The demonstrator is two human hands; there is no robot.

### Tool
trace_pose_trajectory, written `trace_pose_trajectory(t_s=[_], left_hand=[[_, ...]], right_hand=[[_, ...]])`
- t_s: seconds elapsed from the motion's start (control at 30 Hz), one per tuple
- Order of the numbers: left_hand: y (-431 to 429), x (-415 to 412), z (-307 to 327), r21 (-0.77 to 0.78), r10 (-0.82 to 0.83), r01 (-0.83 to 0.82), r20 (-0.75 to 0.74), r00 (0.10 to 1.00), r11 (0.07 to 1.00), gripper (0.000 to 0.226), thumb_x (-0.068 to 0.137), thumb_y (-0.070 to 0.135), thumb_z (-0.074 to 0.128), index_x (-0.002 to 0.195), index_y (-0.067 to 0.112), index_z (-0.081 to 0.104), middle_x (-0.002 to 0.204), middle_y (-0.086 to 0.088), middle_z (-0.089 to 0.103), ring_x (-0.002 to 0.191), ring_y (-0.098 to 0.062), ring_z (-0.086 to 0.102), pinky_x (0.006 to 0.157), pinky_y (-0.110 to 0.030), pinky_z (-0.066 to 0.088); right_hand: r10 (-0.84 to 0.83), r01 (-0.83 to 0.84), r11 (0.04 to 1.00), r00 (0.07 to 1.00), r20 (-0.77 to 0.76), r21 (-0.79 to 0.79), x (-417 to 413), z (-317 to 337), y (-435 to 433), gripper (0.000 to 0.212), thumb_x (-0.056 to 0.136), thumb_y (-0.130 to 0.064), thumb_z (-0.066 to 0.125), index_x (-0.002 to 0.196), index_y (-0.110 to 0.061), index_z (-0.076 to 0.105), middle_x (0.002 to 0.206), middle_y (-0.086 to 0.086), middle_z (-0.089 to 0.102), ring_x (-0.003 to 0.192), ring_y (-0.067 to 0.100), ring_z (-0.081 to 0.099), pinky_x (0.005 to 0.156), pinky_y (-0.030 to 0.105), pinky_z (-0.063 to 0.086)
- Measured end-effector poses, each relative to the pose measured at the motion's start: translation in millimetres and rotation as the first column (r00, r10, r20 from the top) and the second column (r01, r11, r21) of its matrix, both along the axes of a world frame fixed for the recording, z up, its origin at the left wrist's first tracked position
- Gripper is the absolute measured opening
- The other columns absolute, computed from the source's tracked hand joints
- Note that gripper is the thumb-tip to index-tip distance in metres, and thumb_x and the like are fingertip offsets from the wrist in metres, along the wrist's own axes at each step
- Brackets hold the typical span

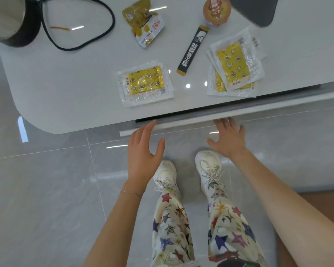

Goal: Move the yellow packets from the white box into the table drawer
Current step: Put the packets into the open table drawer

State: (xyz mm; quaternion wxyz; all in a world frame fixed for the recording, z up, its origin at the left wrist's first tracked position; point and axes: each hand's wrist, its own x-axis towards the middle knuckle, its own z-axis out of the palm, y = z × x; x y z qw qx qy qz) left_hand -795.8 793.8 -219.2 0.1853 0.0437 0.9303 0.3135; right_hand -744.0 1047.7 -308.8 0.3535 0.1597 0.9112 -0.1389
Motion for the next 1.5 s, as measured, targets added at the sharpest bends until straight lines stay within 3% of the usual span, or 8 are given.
trace_pose_trajectory(t_s=[0.63, 0.8, 0.93, 1.03, 1.17, 1.27, 1.37, 1.5], left_hand=[[-23, -8, 21, -0.173, -0.059, 0.053, -0.028, 0.998, 0.984, 0.052, 0.093, 0.036, 0.060, 0.141, 0.024, 0.044, 0.137, -0.001, 0.052, 0.127, -0.021, 0.042, 0.105, -0.033, 0.031], [-15, -21, 33, -0.127, 0.034, -0.034, 0.000, 0.999, 0.991, 0.054, 0.093, 0.039, 0.058, 0.143, 0.027, 0.040, 0.143, 0.002, 0.046, 0.131, -0.019, 0.039, 0.107, -0.035, 0.033], [-7, -44, 45, -0.064, 0.111, -0.110, 0.019, 0.994, 0.992, 0.056, 0.093, 0.037, 0.057, 0.144, 0.026, 0.036, 0.147, 0.001, 0.038, 0.136, -0.020, 0.032, 0.110, -0.040, 0.032], [-2, -66, 42, -0.040, 0.156, -0.156, 0.013, 0.988, 0.987, 0.057, 0.093, 0.035, 0.059, 0.144, 0.024, 0.036, 0.147, -0.001, 0.037, 0.136, -0.022, 0.032, 0.107, -0.035, 0.029], [4, -95, 29, 0.032, 0.257, -0.257, 0.008, 0.966, 0.966, 0.058, 0.090, 0.032, 0.064, 0.140, 0.019, 0.038, 0.144, -0.005, 0.039, 0.134, -0.023, 0.034, 0.112, -0.037, 0.030], [7, -110, 18, 0.035, 0.326, -0.326, 0.015, 0.945, 0.945, 0.062, 0.088, 0.031, 0.067, 0.140, 0.015, 0.038, 0.143, -0.006, 0.040, 0.134, -0.025, 0.034, 0.114, -0.048, 0.030], [10, -118, 8, -0.032, 0.318, -0.319, -0.012, 0.948, 0.947, 0.070, 0.085, 0.033, 0.071, 0.142, 0.013, 0.036, 0.144, -0.008, 0.041, 0.133, -0.027, 0.034, 0.114, -0.041, 0.025], [22, -123, 3, -0.064, 0.412, -0.411, 0.010, 0.911, 0.909, 0.081, 0.079, 0.034, 0.075, 0.145, 0.019, 0.031, 0.145, -0.005, 0.037, 0.131, -0.027, 0.029, 0.104, -0.032, 0.026]], right_hand=[[-0.015, 0.029, 0.999, 0.932, 0.363, -0.035, 108, 38, -24, 0.081, 0.087, -0.067, 0.041, 0.151, -0.028, 0.012, 0.160, -0.001, 0.012, 0.148, 0.024, 0.007, 0.116, 0.058, 0.015], [-0.013, 0.120, 0.946, 0.942, 0.335, -0.300, 87, 87, -32, 0.072, 0.085, -0.068, 0.046, 0.145, -0.030, 0.031, 0.148, -0.008, 0.039, 0.135, 0.015, 0.038, 0.105, 0.039, 0.039], [-0.289, 0.328, 0.814, 0.944, 0.157, -0.480, 29, 138, -18, 0.053, 0.084, -0.064, 0.052, 0.129, -0.036, 0.050, 0.120, -0.018, 0.058, 0.109, 0.004, 0.056, 0.093, 0.029, 0.047], [-0.603, 0.465, 0.624, 0.798, -0.008, -0.628, -28, 158, 5, 0.043, 0.088, -0.048, 0.061, 0.127, -0.033, 0.054, 0.112, -0.019, 0.061, 0.103, -0.003, 0.057, 0.086, 0.022, 0.046], [-0.908, 0.594, 0.335, 0.412, -0.081, -0.731, -87, 146, 37, 0.042, 0.088, -0.032, 0.066, 0.127, -0.026, 0.052, 0.109, -0.019, 0.058, 0.103, -0.001, 0.057, 0.092, 0.027, 0.048], [-0.892, 0.649, 0.446, 0.374, -0.253, -0.616, -108, 121, 54, 0.063, 0.083, -0.037, 0.071, 0.137, -0.022, 0.043, 0.129, -0.005, 0.051, 0.122, 0.011, 0.046, 0.105, 0.034, 0.040], [-0.763, 0.643, 0.646, 0.560, -0.323, -0.411, -124, 103, 62, 0.094, 0.074, -0.047, 0.076, 0.149, -0.023, 0.025, 0.152, 0.003, 0.031, 0.141, 0.023, 0.025, 0.115, 0.042, 0.026], [-0.621, 0.577, 0.784, 0.725, -0.300, -0.229, -132, 94, 53, 0.108, 0.072, -0.050, 0.077, 0.153, -0.028, 0.008, 0.161, 0.003, 0.008, 0.148, 0.030, -0.001, 0.117, 0.045, 0.011]])
